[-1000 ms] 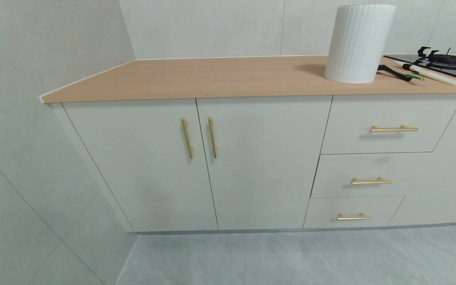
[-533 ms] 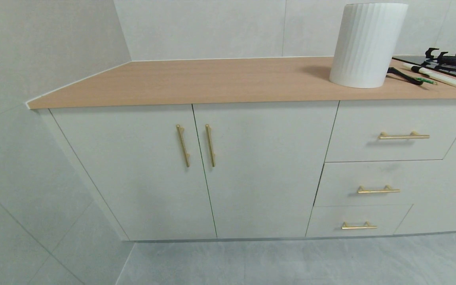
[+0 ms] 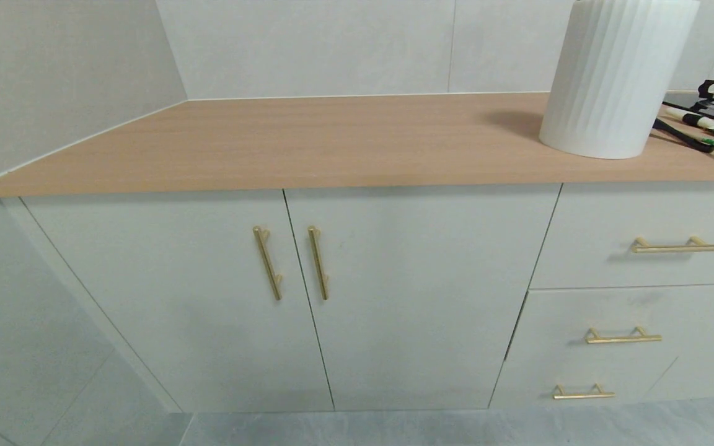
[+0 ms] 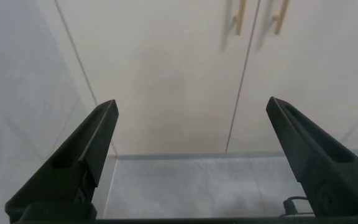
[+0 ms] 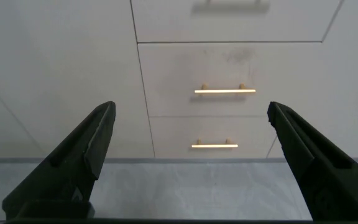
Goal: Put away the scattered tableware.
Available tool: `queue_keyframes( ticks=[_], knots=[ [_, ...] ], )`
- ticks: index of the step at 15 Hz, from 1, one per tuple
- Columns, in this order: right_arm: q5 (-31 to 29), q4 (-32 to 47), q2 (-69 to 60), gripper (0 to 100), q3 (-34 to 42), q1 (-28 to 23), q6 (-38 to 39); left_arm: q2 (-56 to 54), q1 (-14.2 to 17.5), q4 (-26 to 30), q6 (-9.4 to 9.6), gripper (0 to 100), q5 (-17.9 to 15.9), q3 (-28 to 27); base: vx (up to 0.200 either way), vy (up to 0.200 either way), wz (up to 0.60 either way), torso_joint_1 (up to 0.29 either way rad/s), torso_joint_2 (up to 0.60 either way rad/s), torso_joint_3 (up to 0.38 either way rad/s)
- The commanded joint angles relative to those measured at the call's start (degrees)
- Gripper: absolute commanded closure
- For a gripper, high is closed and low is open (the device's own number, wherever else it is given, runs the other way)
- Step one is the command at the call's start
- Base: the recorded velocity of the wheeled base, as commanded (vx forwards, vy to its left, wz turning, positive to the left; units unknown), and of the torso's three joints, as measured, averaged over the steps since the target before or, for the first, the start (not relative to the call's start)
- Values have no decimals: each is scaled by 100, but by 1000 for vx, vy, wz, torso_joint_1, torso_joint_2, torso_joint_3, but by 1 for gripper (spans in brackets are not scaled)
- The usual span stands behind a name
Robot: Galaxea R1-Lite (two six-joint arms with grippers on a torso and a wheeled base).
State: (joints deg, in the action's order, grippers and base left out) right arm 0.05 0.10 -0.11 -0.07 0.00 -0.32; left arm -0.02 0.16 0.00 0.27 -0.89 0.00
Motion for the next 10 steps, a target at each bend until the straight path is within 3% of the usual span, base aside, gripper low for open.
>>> queue_keyframes(
  ticks=[1, 4, 10],
  knots=[
    [4, -1, 11, 0, -1, 0, -3, 2, 2, -9, 0, 0, 1, 0, 0, 0, 0, 0, 0, 0],
    [4, -1, 11, 0, -1, 0, -3, 2, 2, -9, 43, 0, -8, 0, 0, 0, 0, 0, 0, 0],
    [-5, -1, 11, 0, -1, 0, -3, 2, 2, -9, 52, 0, -8, 0, 0, -200, 0, 6, 1, 6]
  ],
)
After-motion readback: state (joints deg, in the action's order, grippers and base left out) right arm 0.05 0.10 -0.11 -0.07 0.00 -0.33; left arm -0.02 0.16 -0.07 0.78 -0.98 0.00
